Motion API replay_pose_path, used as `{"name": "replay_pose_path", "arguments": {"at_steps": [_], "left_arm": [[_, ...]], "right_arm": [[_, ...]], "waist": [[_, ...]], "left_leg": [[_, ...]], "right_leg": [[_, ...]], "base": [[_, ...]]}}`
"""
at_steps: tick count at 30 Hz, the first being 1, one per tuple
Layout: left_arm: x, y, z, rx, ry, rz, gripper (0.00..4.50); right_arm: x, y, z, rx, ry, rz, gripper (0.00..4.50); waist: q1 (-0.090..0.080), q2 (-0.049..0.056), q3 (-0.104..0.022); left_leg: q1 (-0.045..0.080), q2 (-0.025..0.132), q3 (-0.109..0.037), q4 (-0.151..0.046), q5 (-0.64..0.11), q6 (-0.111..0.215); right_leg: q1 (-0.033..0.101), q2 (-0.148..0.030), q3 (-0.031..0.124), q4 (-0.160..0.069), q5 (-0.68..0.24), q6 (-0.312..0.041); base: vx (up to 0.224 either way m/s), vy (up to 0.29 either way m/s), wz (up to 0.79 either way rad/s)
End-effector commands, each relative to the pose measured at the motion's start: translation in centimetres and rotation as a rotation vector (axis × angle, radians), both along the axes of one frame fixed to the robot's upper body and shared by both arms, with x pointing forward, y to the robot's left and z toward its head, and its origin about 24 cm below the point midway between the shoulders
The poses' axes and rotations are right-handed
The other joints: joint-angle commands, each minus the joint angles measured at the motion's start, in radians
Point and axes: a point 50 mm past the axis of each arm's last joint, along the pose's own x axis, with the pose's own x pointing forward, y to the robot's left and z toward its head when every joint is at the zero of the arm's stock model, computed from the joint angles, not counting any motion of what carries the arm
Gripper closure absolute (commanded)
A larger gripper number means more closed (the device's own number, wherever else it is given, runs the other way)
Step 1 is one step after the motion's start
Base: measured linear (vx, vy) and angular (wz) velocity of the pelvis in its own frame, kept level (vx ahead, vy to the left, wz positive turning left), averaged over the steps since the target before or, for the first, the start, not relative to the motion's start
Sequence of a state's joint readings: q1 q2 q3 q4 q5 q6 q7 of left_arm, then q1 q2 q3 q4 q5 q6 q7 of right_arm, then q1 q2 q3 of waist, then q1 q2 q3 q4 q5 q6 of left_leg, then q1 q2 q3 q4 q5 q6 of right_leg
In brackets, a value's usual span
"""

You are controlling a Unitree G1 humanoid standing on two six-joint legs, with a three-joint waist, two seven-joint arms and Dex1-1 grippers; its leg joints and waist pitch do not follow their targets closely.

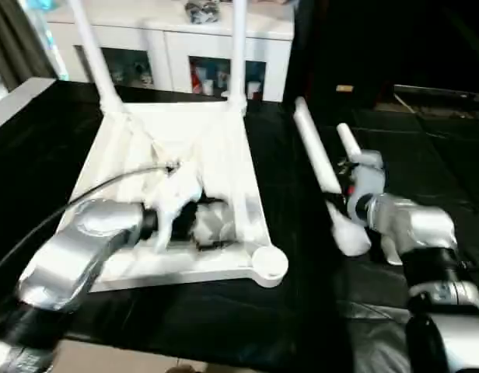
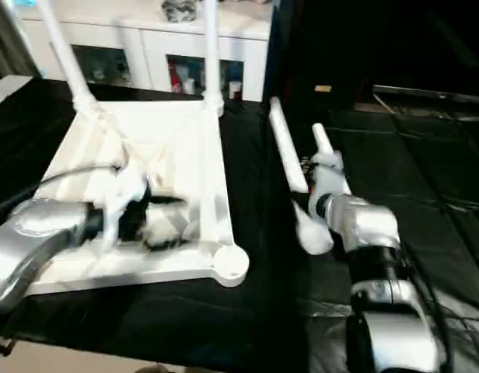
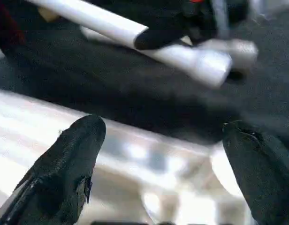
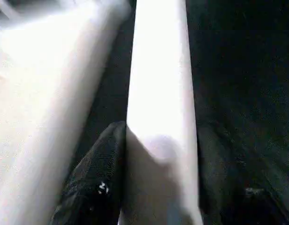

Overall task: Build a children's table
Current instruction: Pick table leg

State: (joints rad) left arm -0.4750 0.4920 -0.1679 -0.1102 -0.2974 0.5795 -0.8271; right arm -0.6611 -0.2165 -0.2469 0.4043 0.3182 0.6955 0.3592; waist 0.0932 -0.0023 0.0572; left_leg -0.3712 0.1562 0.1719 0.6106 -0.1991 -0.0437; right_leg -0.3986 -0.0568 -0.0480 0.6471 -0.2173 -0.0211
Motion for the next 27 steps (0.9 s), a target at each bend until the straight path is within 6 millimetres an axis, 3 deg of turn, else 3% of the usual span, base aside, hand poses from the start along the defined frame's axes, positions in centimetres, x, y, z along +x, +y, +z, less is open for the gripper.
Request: {"name": "replay_pose_path", "arguments": {"at_steps": [1, 6, 9, 11, 13, 18, 27], "left_arm": [[0.8, 0.5, 0.5, -0.018, -0.040, 0.075, 0.00], [3.4, -0.4, 2.4, -0.163, -0.098, 0.274, 0.00], [4.3, -1.3, 3.3, -0.271, -0.064, 0.299, 0.00], [5.4, -2.5, 4.8, -0.489, 0.039, 0.342, 0.00], [5.6, -2.9, 5.3, -0.555, 0.075, 0.343, 0.00], [5.5, -5.4, 7.9, -0.788, 0.199, 0.198, 0.00], [4.8, -7.6, 9.0, -0.851, 0.330, 0.049, 0.00]], "right_arm": [[0.0, -0.6, 1.6, 0.042, -0.101, -0.017, 2.67], [-0.9, 0.1, 3.2, 0.259, -0.210, 0.110, 2.67], [-1.5, 0.5, 3.8, 0.393, -0.261, 0.179, 2.67], [-2.4, 1.1, 4.5, 0.510, -0.306, 0.258, 2.67], [-2.7, 1.3, 4.9, 0.538, -0.326, 0.277, 2.67], [-4.2, 2.7, 5.9, 0.600, -0.395, 0.405, 2.67], [-5.8, 3.9, 6.3, 0.618, -0.413, 0.540, 2.67]], "waist": [[0.007, 0.001, -0.072], [0.017, -0.006, -0.073], [0.025, -0.011, -0.075], [0.033, -0.010, -0.076], [0.036, -0.011, -0.077], [0.047, -0.009, -0.073], [0.055, -0.005, -0.070]], "left_leg": [[0.010, 0.061, -0.021, -0.065, -0.050, 0.006], [0.007, 0.059, -0.019, -0.062, -0.046, 0.034], [0.007, 0.060, -0.018, -0.060, -0.039, 0.044], [0.007, 0.060, -0.019, -0.056, -0.032, 0.055], [0.006, 0.061, -0.021, -0.056, -0.025, 0.064], [0.002, 0.059, -0.021, -0.055, -0.027, 0.072], [0.003, 0.062, -0.025, -0.062, -0.054, 0.039]], "right_leg": [[0.062, -0.086, 0.051, -0.066, 0.030, -0.223], [0.064, -0.087, 0.051, -0.071, 0.011, -0.227], [0.064, -0.090, 0.051, -0.070, 0.017, -0.234], [0.063, -0.093, 0.049, -0.068, 0.034, -0.257], [0.063, -0.095, 0.047, -0.068, 0.041, -0.266], [0.062, -0.094, 0.046, -0.077, -0.003, -0.243], [0.060, -0.095, 0.045, -0.086, -0.069, -0.207]], "base": [[0.000, 0.000, 0.00], [0.000, 0.000, 0.00], [0.000, 0.000, 0.00], [0.000, 0.000, 0.00], [0.000, 0.000, 0.00], [0.000, 0.000, 0.00], [0.000, 0.000, 0.00]]}}
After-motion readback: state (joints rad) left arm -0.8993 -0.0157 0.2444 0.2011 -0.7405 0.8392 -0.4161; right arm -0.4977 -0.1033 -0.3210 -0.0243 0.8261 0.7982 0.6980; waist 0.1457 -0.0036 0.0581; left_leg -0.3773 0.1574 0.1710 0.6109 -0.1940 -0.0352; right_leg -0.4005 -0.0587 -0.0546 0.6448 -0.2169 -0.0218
